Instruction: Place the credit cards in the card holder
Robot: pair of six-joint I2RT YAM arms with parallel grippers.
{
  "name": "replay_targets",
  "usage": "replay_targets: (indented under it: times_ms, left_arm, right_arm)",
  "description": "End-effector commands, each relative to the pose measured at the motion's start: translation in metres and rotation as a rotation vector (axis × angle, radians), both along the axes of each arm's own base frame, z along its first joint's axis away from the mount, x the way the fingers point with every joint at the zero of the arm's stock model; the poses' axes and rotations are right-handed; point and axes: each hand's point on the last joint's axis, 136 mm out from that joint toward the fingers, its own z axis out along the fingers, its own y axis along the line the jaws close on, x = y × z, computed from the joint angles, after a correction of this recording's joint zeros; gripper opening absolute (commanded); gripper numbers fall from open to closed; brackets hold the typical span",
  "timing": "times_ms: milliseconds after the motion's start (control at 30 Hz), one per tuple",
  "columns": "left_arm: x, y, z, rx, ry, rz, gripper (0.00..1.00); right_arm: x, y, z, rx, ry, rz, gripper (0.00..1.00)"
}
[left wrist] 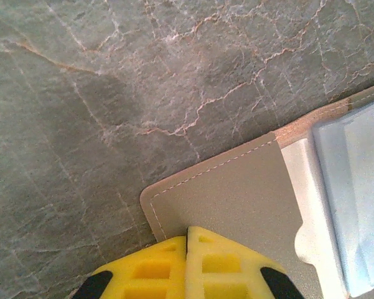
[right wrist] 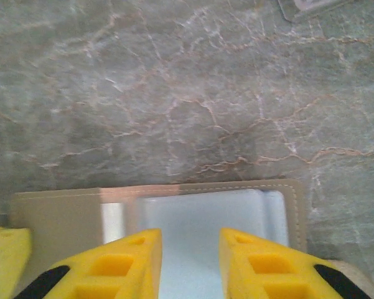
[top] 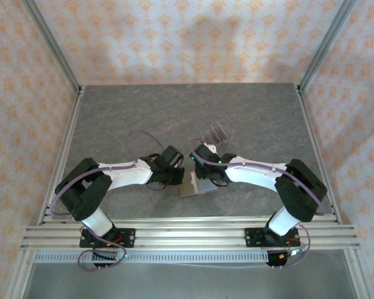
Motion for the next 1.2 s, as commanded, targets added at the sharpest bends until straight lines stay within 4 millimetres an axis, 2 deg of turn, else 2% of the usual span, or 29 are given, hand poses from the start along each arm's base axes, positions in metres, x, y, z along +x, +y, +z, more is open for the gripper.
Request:
replay_targets:
  times_ms: [0,300,500,700,867,1033,1167]
  left_arm:
    - [-0.016,0.016,-0.030,0.102,0.055,-0.017,0.03]
    - [-0.017,0.017,-0.029,0.098,0.052,-0.015,0.02]
    - [-0.016,0.016,-0.029,0.095,0.052,-0.017,0.02]
    - [-0.015,0.015,-0.030,0.093,0.053,-0.017,0.02]
    - [-0.016,0.014,-0.031,0.092,0.056,-0.020,0.02]
    - [-0.017,0.014,-0.036,0.092,0.062,-0.018,0.02]
    - [-0.019,0.011,-0.040,0.083,0.067,-0.015,0.01]
  right_arm:
    - [0.002,-0.017,-0.010,-0.107,-0.002,0.005,0.30]
    - [0.005,-0.027,-0.025,-0.177,0.012,-0.011,0.35]
    - [-0.003,-0.024,-0.040,-0.151,0.059,-0.009,0.35]
    - [-0.014,-0.018,-0.051,-0.088,0.111,-0.014,0.28]
    - [-0.016,-0.015,-0.044,-0.046,0.106,-0.015,0.17]
    - [-0.012,-0.010,-0.023,-0.019,0.074,0.000,0.01]
    - [-0.005,-0.002,-0.002,0.012,0.044,0.015,0.00]
